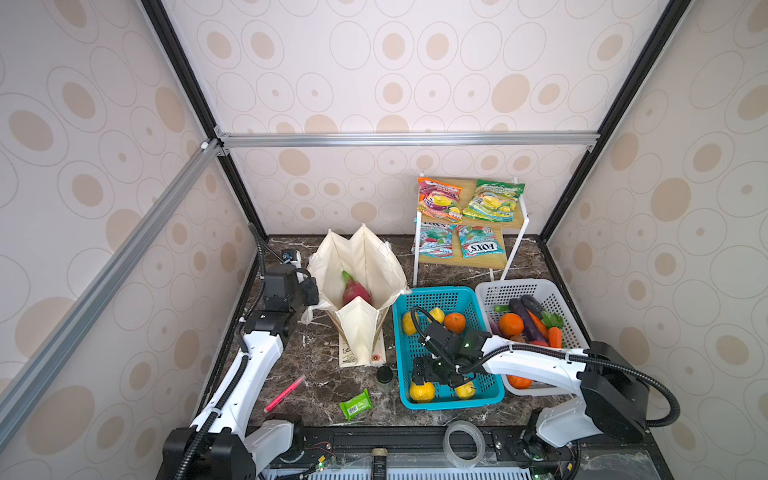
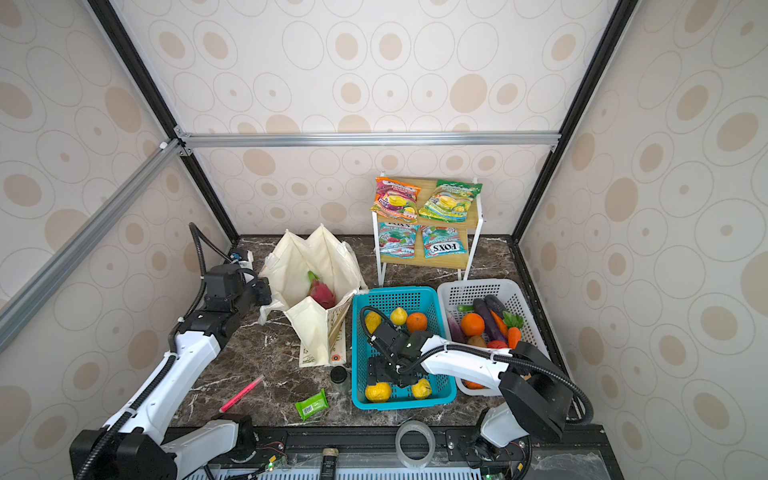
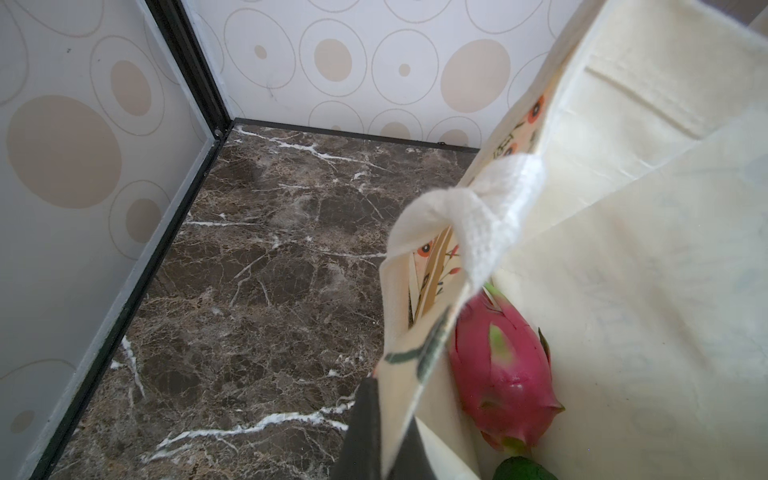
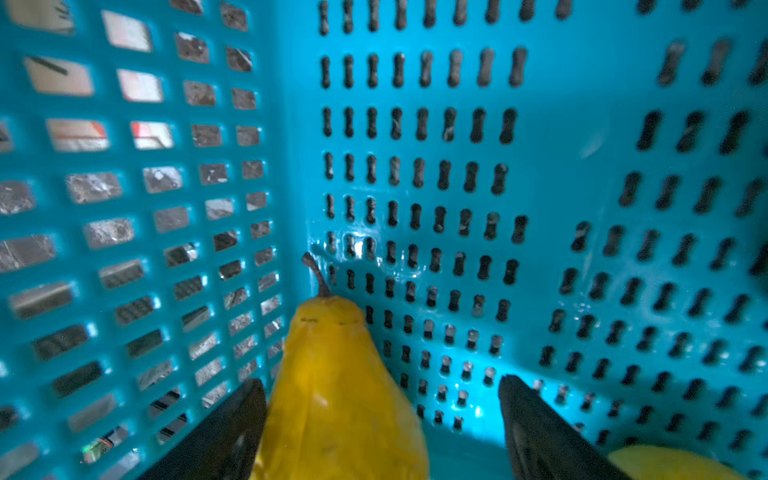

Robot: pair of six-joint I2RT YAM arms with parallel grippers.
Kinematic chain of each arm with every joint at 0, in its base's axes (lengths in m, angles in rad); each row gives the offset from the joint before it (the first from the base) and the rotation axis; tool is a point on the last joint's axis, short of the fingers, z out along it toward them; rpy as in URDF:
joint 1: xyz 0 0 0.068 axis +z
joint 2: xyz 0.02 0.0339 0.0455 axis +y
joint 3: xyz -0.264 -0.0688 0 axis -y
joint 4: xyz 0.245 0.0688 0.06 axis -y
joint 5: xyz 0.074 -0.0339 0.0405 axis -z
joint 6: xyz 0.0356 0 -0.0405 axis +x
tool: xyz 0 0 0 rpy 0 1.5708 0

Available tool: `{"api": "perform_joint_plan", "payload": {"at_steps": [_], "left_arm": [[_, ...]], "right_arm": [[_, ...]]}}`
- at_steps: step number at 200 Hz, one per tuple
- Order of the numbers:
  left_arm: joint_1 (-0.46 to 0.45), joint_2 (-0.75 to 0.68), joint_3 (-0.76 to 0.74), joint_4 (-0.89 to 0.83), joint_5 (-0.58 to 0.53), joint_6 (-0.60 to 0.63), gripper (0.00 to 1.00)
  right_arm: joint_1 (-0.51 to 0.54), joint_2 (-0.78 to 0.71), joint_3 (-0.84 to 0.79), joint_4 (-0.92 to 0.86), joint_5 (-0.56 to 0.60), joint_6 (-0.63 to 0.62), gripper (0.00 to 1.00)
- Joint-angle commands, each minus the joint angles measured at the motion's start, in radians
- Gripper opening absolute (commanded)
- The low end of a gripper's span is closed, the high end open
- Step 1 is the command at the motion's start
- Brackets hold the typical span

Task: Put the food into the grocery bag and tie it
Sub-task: 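Lower the right gripper and grasp the yellow pear by its body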

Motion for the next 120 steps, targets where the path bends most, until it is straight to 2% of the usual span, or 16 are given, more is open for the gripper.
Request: {"api": "perform_joint_plan", "payload": {"at_steps": [1, 17, 46, 77, 93, 120], "left_arm": [[0.004, -0.019, 0.012, 0.01, 0.005, 0.004, 0.0], [0.005, -0.017, 0.015, 0.006, 0.004, 0.007, 0.0], [0.005, -0.02, 0.013, 0.003, -0.001, 0.008, 0.0], [0.005, -0.019, 0.014, 0.005, 0.002, 0.008, 0.0], [0.004, -0.02, 0.015, 0.003, 0.002, 0.008, 0.0], [0.005, -0.02, 0.015, 0.004, -0.001, 0.009, 0.0]], "right_arm": [[0.002, 0.02, -0.013, 0.024, -0.005, 0.044, 0.83], [0.002, 0.023, -0.015, 0.024, 0.01, 0.054, 0.79], [0.001, 0.03, -0.003, -0.033, 0.106, 0.098, 0.72], [0.001, 0.028, 0.033, -0.084, 0.154, 0.084, 0.7], [0.001, 0.02, 0.041, -0.101, 0.187, 0.082, 0.65], [-0.002, 0.019, 0.08, -0.147, 0.201, 0.056, 0.66]]}}
